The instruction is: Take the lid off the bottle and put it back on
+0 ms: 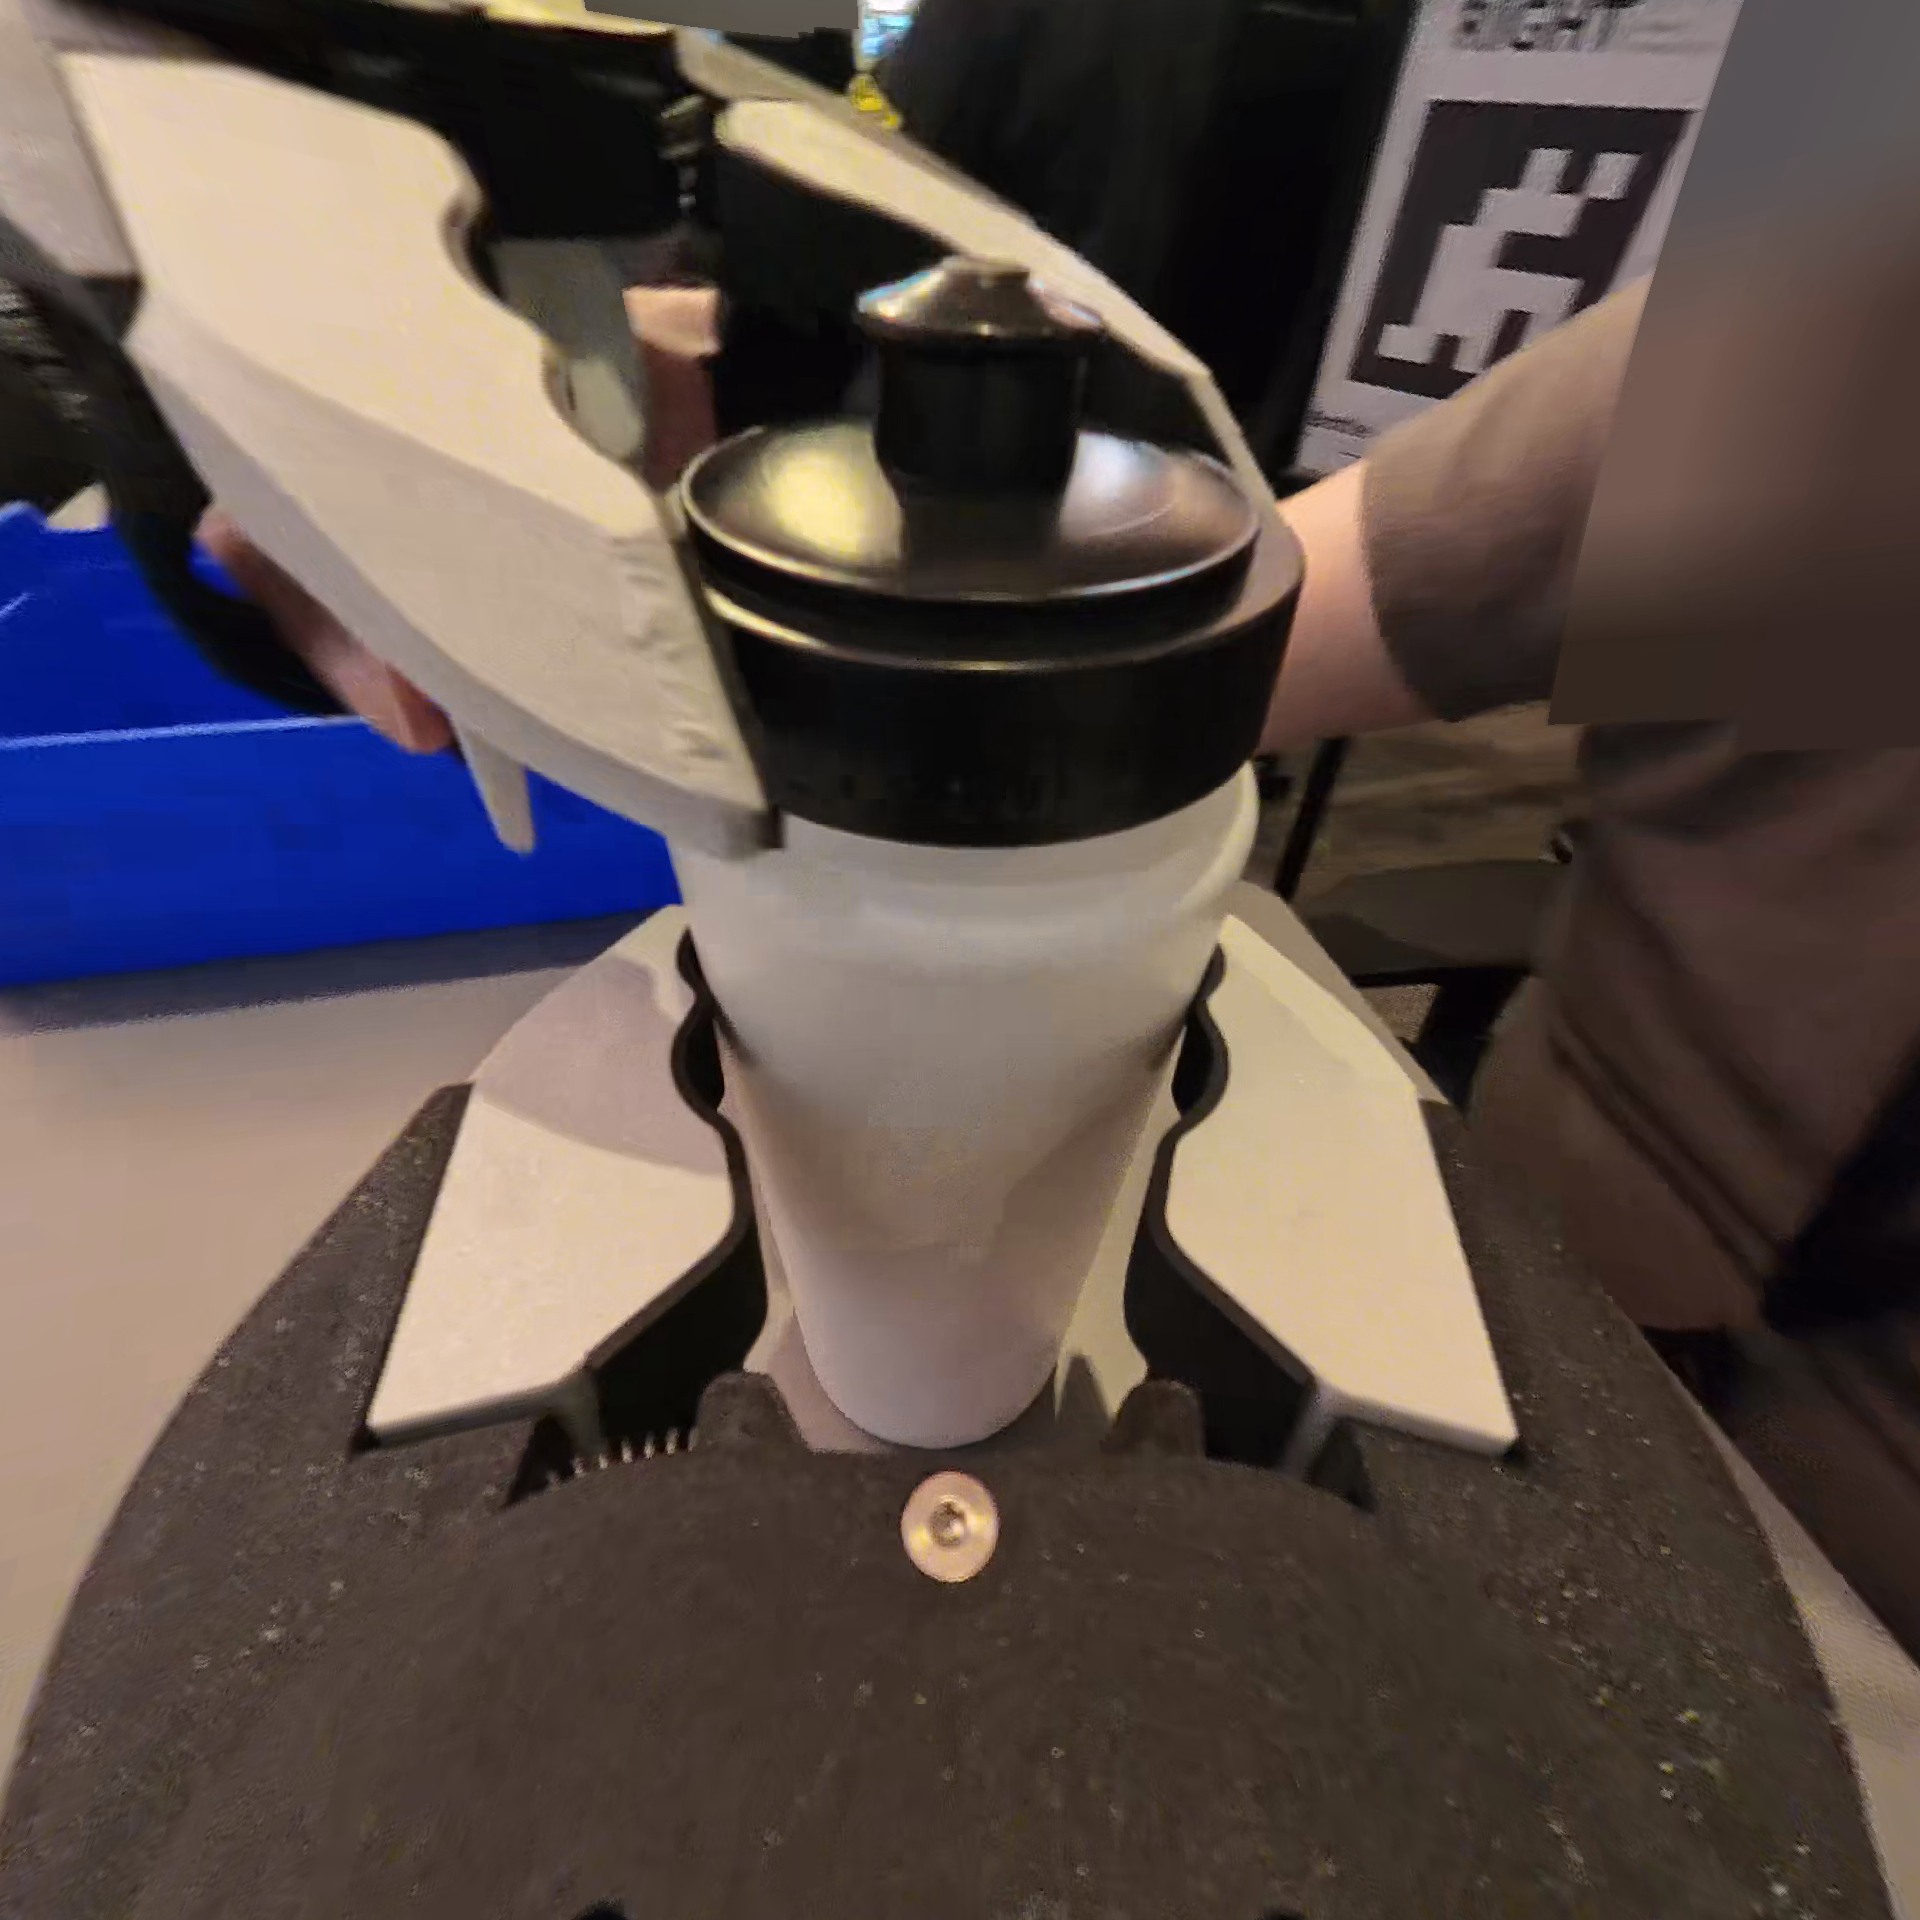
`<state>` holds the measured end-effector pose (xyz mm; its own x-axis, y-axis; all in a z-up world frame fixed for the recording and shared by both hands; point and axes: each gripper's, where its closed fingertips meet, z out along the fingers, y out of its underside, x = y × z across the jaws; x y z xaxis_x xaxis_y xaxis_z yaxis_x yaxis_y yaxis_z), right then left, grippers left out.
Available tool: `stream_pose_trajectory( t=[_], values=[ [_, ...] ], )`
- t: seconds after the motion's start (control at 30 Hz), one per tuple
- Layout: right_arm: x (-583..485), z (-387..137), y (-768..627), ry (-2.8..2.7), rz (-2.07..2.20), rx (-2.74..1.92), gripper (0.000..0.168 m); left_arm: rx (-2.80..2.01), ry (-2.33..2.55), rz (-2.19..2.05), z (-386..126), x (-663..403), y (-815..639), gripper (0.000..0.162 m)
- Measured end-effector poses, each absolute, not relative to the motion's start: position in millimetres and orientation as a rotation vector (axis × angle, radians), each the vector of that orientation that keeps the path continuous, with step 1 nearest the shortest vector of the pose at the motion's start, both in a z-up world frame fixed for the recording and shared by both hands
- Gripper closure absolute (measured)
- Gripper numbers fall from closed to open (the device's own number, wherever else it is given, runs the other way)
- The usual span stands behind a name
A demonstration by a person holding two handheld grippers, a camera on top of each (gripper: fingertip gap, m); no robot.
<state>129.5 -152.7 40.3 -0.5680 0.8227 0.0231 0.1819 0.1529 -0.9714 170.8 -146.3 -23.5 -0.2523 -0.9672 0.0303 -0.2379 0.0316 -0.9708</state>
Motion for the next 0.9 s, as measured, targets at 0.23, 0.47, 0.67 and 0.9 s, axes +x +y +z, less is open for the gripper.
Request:
stream_pose_trajectory(
  t=[0.23,0.47,0.67,0.9],
  values=[
    [119.8,48.4,-125.1,-1.712,1.285,-1.038,0.079,-1.342,1.5,-1.171,-23.9,172.1,-126.3,0.075],
    [113.3,69.3,-42.7,-1.249,0.944,-1.292,0.072,-1.581,1.022,-0.878,-21.5,143.8,-36.0,0.075],
    [101.1,41.2,-32.4,-1.264,0.866,-1.448,0.093,-1.595,0.983,-0.83,-21.7,139.4,-28.5,0.075],
    [123.8,41.5,-109.2,-1.7,1.285,-1.128,0.093,-1.387,1.422,-1.168,-22.8,163.2,-104.6,0.075]
  ],
)
